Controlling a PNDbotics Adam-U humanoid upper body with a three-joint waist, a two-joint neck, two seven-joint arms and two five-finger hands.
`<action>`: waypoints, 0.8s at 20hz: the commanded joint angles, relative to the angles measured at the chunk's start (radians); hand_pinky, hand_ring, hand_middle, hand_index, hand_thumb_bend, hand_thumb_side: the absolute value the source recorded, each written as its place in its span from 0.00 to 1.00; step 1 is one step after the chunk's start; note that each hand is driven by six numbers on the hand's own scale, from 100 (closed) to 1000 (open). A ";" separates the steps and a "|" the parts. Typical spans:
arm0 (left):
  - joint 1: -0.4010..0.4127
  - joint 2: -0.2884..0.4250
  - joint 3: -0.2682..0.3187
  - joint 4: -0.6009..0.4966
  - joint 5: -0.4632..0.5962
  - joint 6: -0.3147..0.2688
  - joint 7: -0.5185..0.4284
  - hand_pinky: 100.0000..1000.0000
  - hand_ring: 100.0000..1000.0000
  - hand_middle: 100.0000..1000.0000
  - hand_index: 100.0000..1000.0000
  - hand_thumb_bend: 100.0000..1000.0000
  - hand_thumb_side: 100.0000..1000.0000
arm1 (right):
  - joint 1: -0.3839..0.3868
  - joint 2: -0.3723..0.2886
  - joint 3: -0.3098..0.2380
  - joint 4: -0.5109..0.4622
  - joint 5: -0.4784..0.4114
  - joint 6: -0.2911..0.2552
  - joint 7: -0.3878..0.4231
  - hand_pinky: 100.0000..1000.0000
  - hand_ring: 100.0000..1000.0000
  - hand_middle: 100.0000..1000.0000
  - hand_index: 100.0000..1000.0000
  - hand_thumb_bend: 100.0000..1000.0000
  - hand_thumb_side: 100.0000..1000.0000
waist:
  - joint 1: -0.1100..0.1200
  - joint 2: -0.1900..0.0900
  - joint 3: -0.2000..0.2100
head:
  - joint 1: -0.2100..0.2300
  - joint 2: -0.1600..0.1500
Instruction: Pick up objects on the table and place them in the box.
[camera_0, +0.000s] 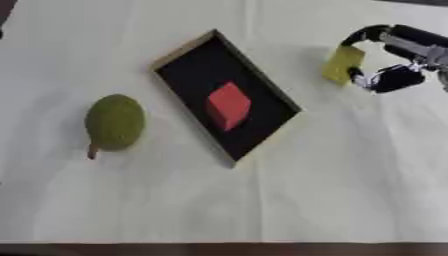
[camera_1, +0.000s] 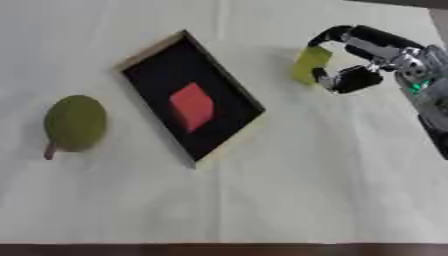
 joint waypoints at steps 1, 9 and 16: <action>-0.002 0.005 0.005 -0.018 0.001 0.004 0.000 0.70 0.69 0.74 0.78 0.00 0.49 | -0.020 -0.016 -0.020 -0.006 0.011 0.007 -0.006 1.00 0.99 0.88 0.88 0.20 0.09 | 0.004 -0.018 -0.001 | 0.004 -0.001; -0.002 0.004 0.005 -0.018 0.002 0.007 -0.001 0.70 0.69 0.74 0.78 0.00 0.50 | -0.012 -0.013 -0.037 -0.026 -0.002 0.016 -0.016 1.00 0.99 0.89 0.91 0.01 0.04 | 0.004 -0.015 -0.002 | 0.005 -0.001; -0.004 0.004 0.004 -0.018 0.002 0.007 -0.004 0.70 0.69 0.74 0.77 0.00 0.50 | -0.003 -0.011 -0.055 -0.048 -0.021 0.023 -0.035 1.00 0.99 0.88 0.91 0.00 0.03 | 0.007 -0.012 -0.002 | 0.007 -0.001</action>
